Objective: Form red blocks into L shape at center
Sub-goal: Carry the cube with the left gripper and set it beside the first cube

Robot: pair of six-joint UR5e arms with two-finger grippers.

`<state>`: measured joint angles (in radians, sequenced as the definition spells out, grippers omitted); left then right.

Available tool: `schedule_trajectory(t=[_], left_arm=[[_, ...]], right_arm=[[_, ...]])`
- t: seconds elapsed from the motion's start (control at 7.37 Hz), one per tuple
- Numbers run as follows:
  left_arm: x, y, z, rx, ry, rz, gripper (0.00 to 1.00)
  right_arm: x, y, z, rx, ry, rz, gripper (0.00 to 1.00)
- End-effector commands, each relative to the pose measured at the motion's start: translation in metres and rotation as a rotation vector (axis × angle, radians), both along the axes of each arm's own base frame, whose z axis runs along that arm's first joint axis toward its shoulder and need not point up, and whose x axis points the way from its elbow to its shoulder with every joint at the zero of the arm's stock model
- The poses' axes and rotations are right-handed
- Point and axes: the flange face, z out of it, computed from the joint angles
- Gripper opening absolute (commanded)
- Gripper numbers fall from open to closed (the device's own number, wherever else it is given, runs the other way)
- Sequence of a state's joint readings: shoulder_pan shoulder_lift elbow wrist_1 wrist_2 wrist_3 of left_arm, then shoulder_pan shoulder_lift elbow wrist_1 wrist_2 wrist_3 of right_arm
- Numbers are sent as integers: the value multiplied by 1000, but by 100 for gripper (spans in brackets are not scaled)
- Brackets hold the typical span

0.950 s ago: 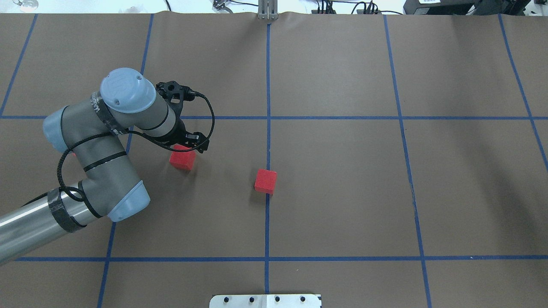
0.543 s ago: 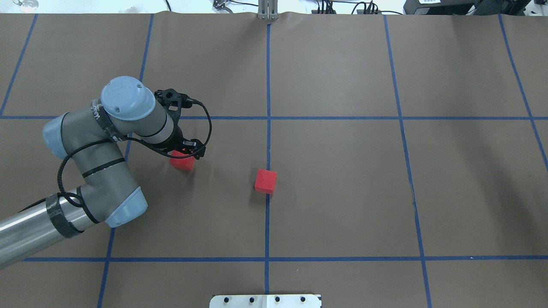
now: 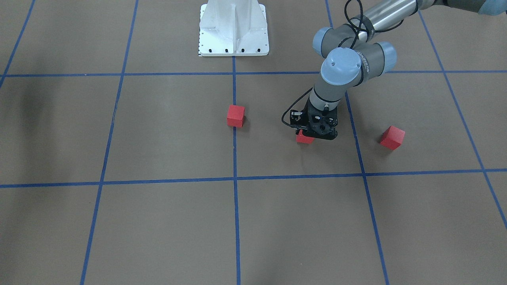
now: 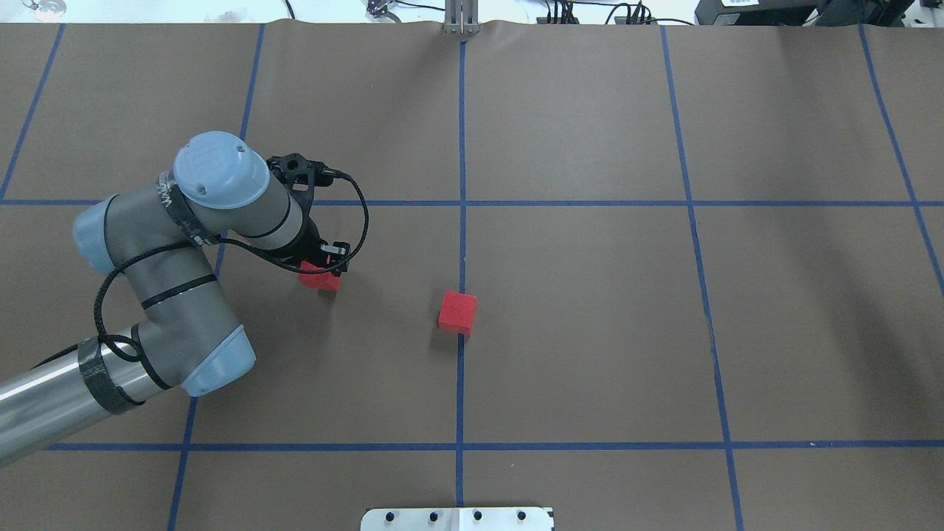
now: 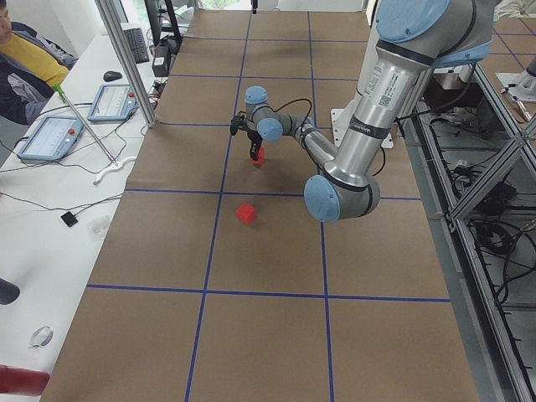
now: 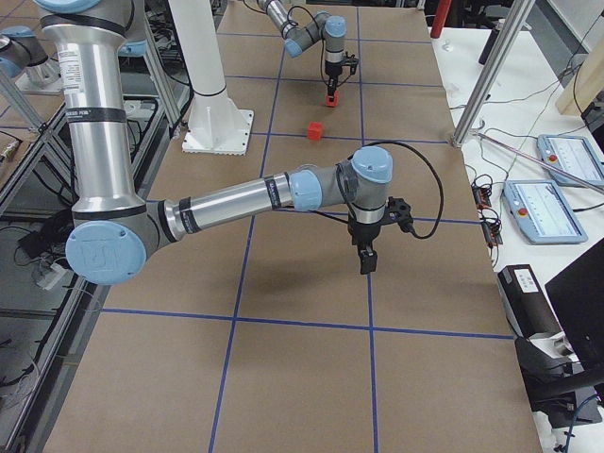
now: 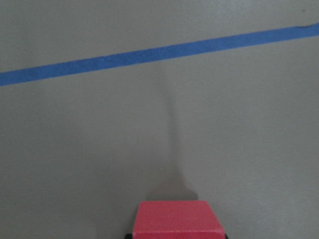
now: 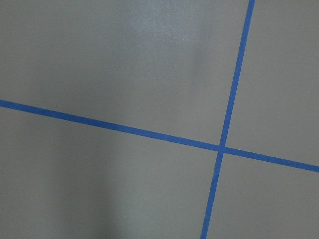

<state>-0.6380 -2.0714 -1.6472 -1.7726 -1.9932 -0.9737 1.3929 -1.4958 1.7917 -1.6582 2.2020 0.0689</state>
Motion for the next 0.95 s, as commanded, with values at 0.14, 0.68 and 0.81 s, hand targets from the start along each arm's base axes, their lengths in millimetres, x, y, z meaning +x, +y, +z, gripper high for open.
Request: schedule_trajectory(t=[0.14, 0.68, 0.81], left_arm=[[24, -11, -88, -49, 7, -42, 0], [106, -57, -176, -35, -14, -92, 0], [107, -57, -181, -22, 9, -94, 0]], right_arm=[[0, 1, 5, -8, 3, -2, 100], [0, 0, 4, -6, 2, -1, 100], [0, -1, 4, -5, 3, -1, 100]])
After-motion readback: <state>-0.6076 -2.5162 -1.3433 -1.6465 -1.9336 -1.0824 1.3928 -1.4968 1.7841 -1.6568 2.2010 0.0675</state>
